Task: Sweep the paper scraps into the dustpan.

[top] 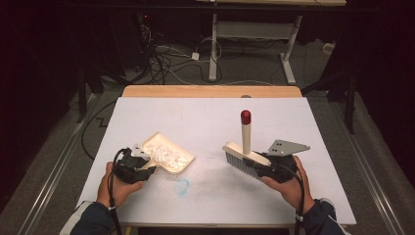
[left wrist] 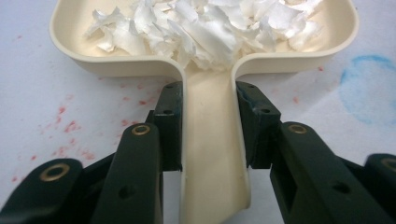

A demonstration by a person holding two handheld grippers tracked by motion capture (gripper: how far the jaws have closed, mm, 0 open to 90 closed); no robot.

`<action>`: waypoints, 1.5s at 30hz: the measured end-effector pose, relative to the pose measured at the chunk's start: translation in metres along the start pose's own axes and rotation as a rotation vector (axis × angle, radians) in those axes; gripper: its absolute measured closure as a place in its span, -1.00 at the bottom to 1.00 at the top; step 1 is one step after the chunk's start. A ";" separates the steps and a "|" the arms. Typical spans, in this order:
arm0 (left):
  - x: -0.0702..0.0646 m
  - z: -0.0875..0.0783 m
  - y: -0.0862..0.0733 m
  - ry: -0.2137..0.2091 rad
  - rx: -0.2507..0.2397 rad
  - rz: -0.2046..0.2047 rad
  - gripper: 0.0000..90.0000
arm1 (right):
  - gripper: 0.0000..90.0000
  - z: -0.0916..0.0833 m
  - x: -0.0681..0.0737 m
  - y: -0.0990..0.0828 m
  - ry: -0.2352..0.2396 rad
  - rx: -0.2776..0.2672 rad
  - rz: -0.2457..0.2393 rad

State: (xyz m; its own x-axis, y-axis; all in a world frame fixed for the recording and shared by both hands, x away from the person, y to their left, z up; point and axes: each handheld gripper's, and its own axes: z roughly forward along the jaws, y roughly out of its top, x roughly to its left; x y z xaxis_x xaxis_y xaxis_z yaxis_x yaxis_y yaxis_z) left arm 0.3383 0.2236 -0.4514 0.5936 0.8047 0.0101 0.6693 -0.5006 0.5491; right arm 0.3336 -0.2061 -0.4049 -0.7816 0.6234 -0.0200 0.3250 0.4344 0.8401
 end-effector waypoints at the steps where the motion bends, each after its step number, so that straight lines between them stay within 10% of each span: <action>1: 0.001 0.000 0.000 0.004 0.000 -0.002 0.41 | 0.50 -0.003 -0.001 -0.001 0.004 -0.001 0.004; 19: 0.029 -0.005 -0.013 0.070 -0.013 -0.114 0.41 | 0.49 -0.029 -0.004 -0.016 0.160 0.058 0.041; 34: 0.029 -0.002 -0.014 0.081 -0.008 -0.136 0.41 | 0.50 -0.030 -0.031 -0.030 0.076 0.082 0.187; 45: 0.024 0.004 -0.013 0.075 -0.036 -0.196 0.40 | 0.49 -0.012 -0.070 -0.025 0.149 0.171 0.238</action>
State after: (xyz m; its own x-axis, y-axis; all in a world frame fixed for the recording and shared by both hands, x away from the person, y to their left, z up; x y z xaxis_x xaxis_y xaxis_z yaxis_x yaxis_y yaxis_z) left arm 0.3456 0.2487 -0.4615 0.4176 0.9078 -0.0383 0.7513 -0.3213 0.5764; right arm 0.3743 -0.2686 -0.4174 -0.7384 0.6239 0.2559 0.5826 0.3992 0.7080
